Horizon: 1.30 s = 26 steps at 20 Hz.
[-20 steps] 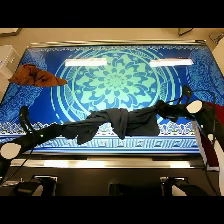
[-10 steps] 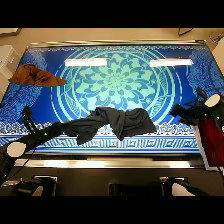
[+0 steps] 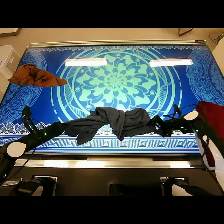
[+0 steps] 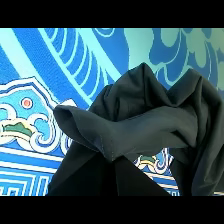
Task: Fold the clothes and pants, and hang the long-sleeved shirts on hangers.
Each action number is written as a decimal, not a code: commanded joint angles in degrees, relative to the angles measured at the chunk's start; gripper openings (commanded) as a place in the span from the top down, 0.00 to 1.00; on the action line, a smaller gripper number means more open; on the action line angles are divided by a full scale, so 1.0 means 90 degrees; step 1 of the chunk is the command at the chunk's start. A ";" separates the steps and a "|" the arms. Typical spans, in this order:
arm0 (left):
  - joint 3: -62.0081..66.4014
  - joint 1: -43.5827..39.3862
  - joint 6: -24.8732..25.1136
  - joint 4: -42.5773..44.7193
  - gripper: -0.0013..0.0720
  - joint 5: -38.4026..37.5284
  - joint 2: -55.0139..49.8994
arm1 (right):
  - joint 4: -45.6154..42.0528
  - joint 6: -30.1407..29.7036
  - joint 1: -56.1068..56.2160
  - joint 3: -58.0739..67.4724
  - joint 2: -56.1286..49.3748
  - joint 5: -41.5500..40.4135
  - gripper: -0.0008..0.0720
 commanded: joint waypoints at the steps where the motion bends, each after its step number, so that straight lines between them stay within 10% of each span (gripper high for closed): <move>1: 0.0002 -0.0005 0.0002 0.0002 0.94 0.0007 -0.0005 | 0.0505 0.0085 0.0668 -0.0121 -0.0107 -0.0794 0.54; 2: 0.0010 -0.0005 0.0005 0.0002 0.94 0.0010 -0.0002 | 0.0525 0.0078 0.0697 -0.0056 -0.0107 -0.0772 0.88; 3: 0.0027 -0.0005 0.0019 0.0005 0.94 0.0007 0.0010 | 0.0512 0.0019 0.0673 0.0100 -0.0092 -0.0629 0.94; 10: 0.2744 0.0877 0.1452 0.0058 0.95 -0.0182 0.0058 | -0.1406 -0.0607 0.0673 0.4012 0.1520 -0.0877 0.94; 14: 0.5639 0.1843 0.1717 0.0061 0.95 -0.0833 0.0073 | -0.3570 0.0491 0.0673 0.6035 0.2669 -0.0979 0.94; 19: 0.6441 0.2183 0.1676 -0.0036 0.95 -0.1224 0.0374 | -0.3847 0.0809 0.0673 0.6118 0.3643 0.0381 0.94; 26: 0.6207 0.2186 0.1681 -0.0238 0.95 -0.1086 0.0347 | -0.3837 0.0923 0.0673 0.6118 0.3543 -0.0702 0.94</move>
